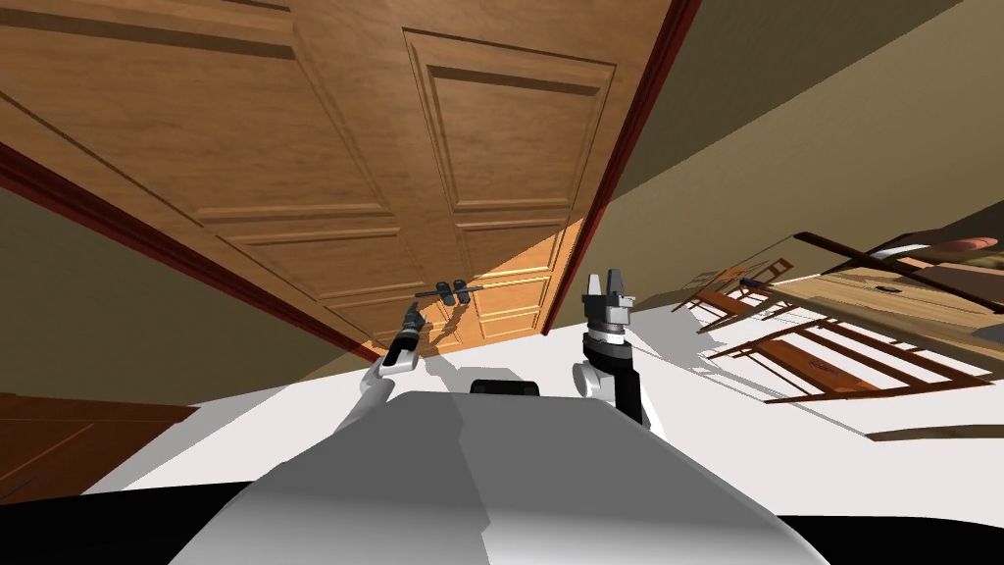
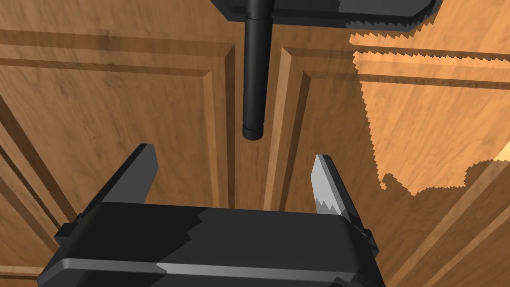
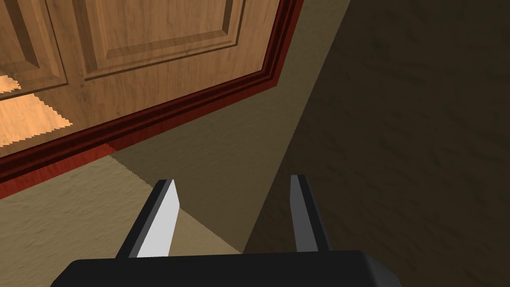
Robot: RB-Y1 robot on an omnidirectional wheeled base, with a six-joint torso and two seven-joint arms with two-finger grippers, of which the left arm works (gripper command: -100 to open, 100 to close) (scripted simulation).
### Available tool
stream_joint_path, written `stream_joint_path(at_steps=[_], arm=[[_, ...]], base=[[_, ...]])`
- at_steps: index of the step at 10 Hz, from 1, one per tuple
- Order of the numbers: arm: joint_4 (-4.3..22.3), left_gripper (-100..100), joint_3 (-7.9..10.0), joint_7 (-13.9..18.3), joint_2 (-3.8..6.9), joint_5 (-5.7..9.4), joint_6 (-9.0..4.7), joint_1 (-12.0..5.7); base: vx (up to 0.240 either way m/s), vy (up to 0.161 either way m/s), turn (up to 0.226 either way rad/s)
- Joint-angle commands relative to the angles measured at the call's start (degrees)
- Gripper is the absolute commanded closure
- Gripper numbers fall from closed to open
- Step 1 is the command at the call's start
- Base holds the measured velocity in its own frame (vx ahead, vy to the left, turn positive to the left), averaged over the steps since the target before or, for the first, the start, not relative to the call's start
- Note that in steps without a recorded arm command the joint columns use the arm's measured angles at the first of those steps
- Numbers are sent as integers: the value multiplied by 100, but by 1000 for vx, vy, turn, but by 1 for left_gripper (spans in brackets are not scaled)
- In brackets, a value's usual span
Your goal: Pull the door open
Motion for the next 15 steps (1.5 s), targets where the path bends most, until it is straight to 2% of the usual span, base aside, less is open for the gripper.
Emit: stream_joint_path(at_steps=[1,4,6,7,8,13,14,15], arm=[[154,-100,87,24,79,24,-55,6],[260,-100,174,29,122,41,-91,-3],[274,-100,105,35,63,33,-123,-90],[298,-100,137,22,76,32,-114,-80],[298,100,137,22,76,32,-114,-80],[298,100,137,22,76,32,-114,-80],[280,100,94,94,153,41,-136,-11],[270,100,75,117,176,43,-145,6]], base=[[169,91,0],[172,99,-36],[229,29,-128],[120,-1,-38],[-18,2,35],[-23,-1,-2],[-120,-9,-74],[-177,17,-87]])
